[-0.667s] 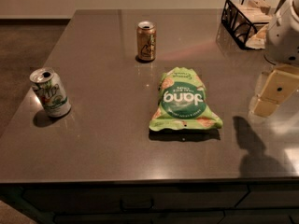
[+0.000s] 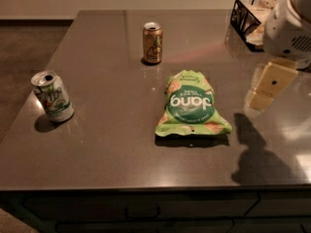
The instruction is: Move orange can near green rice chip bag
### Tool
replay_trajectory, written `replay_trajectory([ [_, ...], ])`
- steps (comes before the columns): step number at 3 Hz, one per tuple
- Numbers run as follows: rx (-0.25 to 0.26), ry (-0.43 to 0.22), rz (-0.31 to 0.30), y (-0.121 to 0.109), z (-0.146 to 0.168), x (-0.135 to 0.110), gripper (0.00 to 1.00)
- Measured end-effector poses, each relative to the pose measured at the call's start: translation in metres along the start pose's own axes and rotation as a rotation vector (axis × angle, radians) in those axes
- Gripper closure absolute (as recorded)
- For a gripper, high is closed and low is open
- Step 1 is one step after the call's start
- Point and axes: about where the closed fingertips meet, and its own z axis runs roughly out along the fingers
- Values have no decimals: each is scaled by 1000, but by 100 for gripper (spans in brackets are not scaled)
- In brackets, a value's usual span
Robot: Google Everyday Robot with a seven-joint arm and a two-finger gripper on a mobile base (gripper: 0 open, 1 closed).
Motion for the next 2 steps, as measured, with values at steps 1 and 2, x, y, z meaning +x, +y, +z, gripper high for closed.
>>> replay_trajectory([
  [1,-1,-41,28,-27,17,-26,0],
  [2,-1,-89,57,-56,37,-61,0],
])
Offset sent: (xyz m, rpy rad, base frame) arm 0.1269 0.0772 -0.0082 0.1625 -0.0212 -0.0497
